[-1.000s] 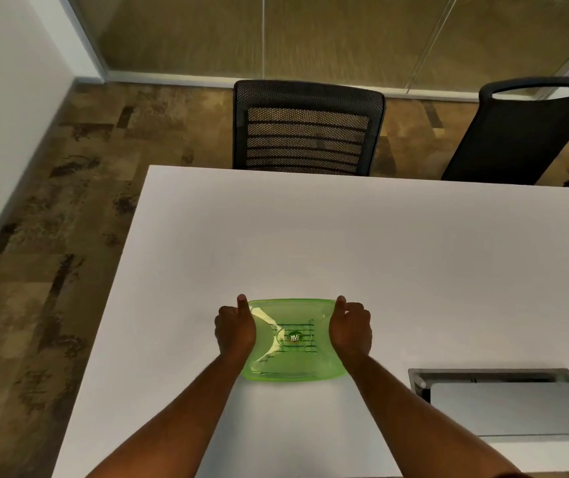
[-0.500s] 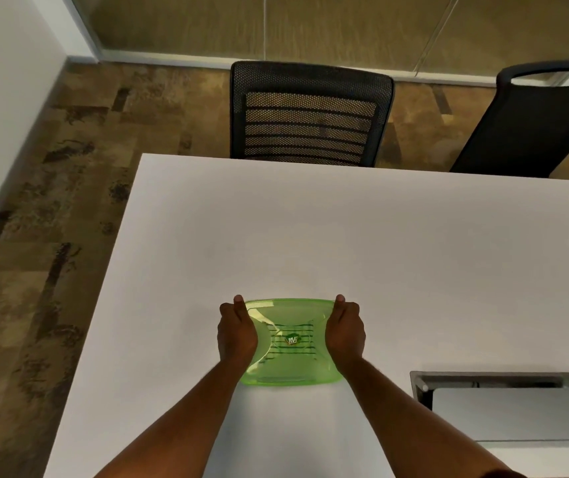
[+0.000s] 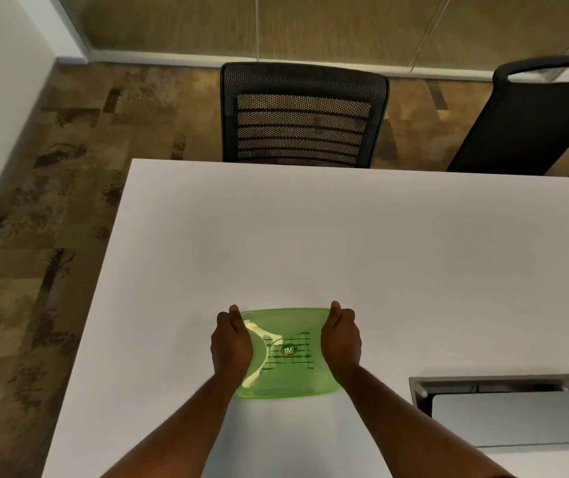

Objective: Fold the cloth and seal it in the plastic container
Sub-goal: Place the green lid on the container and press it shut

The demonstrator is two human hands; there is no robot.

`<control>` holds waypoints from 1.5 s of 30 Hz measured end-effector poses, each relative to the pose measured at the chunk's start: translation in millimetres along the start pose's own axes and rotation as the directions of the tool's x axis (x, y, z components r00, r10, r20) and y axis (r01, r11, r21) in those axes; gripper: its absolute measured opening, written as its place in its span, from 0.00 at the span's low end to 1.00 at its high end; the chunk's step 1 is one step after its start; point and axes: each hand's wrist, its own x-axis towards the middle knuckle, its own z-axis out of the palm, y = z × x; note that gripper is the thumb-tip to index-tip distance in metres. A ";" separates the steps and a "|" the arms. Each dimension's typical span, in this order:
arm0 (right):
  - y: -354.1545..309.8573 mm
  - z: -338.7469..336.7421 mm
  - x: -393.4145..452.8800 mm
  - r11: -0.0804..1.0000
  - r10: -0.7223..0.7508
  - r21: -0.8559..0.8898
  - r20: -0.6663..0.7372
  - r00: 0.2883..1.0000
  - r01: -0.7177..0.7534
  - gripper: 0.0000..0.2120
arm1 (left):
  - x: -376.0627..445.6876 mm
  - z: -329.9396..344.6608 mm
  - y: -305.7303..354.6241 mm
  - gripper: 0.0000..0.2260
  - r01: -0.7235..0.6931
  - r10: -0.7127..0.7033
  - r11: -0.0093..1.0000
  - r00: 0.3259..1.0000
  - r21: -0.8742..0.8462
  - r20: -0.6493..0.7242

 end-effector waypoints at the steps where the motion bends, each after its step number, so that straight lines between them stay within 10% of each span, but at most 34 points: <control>1: 0.1 0.6 -0.4 1.000 -0.007 0.005 -0.018 1.000 0.007 0.21 | 0.0 0.3 0.1 0.20 -0.011 0.011 1.000 1.000 0.009 -0.019; 11: -0.4 -22.1 -2.3 0.942 0.063 0.328 0.018 0.998 -0.065 0.22 | -1.3 -5.1 3.6 0.17 0.017 -0.015 0.991 1.000 -0.135 0.011; 20: 48.7 -39.5 -46.9 1.000 0.014 -0.012 -0.030 0.999 -0.014 0.23 | -47.9 -35.0 -56.5 0.20 0.033 -0.035 0.996 0.999 0.080 0.028; 45: 43.3 -19.7 -58.7 0.998 0.047 -0.030 -0.041 0.998 -0.049 0.17 | -59.8 -15.2 -55.9 0.12 -0.227 0.231 0.970 0.972 0.091 -0.032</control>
